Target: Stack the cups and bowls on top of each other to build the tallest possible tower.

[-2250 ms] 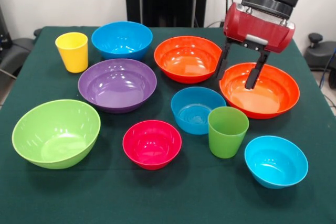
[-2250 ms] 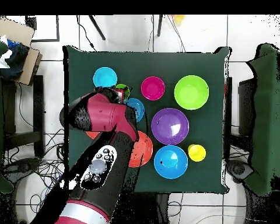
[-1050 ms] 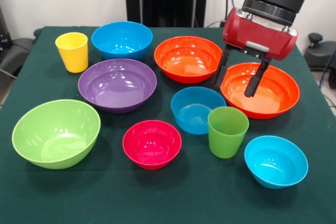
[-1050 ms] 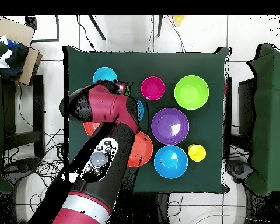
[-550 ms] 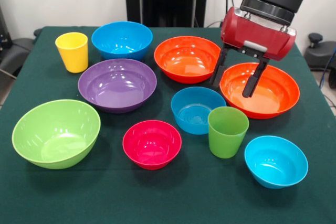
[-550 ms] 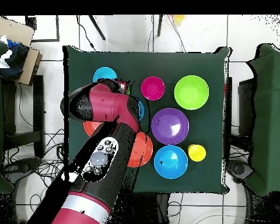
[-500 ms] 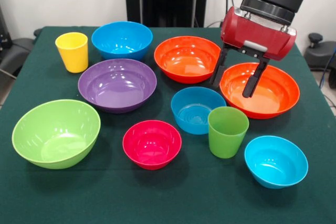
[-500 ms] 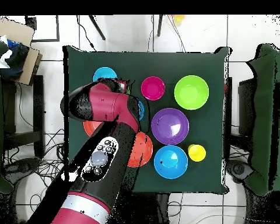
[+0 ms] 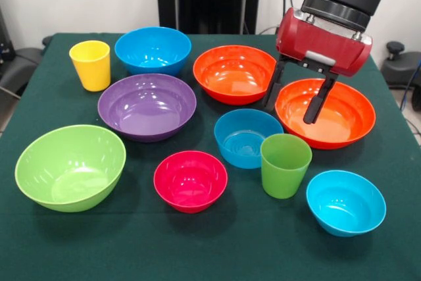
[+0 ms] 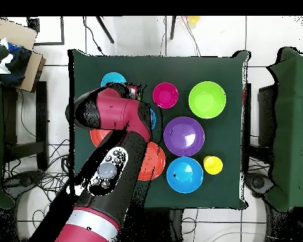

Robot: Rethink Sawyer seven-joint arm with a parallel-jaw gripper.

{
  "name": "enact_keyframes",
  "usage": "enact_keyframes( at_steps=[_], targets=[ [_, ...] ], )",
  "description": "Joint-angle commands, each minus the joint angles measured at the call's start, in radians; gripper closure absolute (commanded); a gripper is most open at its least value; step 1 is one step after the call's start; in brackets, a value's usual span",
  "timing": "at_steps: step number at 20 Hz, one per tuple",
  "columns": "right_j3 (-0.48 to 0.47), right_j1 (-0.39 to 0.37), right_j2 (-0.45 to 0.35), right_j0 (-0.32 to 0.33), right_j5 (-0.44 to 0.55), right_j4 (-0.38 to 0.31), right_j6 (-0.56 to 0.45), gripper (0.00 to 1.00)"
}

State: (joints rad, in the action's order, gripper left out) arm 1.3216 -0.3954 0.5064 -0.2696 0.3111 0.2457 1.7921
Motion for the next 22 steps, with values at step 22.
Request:
enact_keyframes(
  at_steps=[22],
  targets=[
    [0.125,-0.037,-0.162,0.073,-0.022,-0.041,0.118,0.0]
  ],
)
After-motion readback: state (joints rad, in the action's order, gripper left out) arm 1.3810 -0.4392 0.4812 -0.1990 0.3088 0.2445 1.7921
